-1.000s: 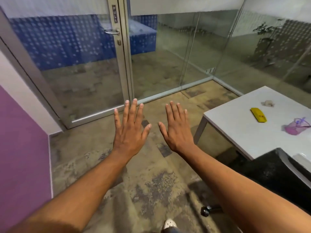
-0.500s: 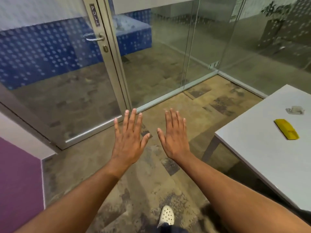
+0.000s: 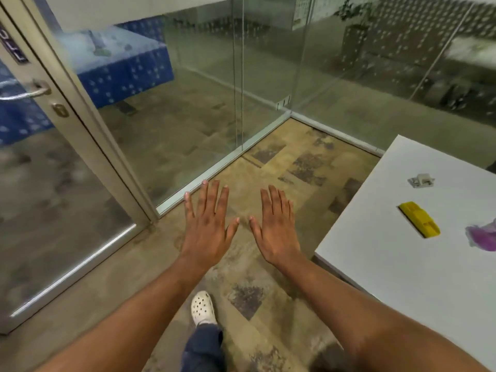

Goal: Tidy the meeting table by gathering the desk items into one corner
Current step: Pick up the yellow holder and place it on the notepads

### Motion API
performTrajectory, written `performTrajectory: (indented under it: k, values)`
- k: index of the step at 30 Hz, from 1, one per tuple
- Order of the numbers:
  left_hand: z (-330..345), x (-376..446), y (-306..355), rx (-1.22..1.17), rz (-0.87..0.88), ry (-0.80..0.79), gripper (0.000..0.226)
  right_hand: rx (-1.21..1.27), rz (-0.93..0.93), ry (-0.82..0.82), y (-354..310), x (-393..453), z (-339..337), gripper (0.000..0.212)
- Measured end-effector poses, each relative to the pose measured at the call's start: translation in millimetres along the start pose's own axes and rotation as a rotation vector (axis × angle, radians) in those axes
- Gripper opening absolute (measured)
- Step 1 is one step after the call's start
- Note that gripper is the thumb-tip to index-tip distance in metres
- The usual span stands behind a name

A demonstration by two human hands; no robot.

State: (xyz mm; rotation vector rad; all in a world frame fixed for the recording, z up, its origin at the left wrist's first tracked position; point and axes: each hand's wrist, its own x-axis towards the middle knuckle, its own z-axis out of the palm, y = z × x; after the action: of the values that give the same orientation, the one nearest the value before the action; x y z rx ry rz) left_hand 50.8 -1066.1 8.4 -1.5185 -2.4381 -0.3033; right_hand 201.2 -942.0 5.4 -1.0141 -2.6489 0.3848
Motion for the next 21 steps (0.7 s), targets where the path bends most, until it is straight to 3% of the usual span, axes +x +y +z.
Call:
performTrajectory:
  k: [11,21]
  values:
    - [75.7,204.8,-27.7,-0.133,0.294,-0.049,0.079,-0.131,0.288,0.097,40.3,157.9,17.5,0.071]
    - [136.3,337.4,44.7,-0.212,0.645,-0.123,0.081,-0.099,0.665,0.183,124.6,220.7,6.5,0.077]
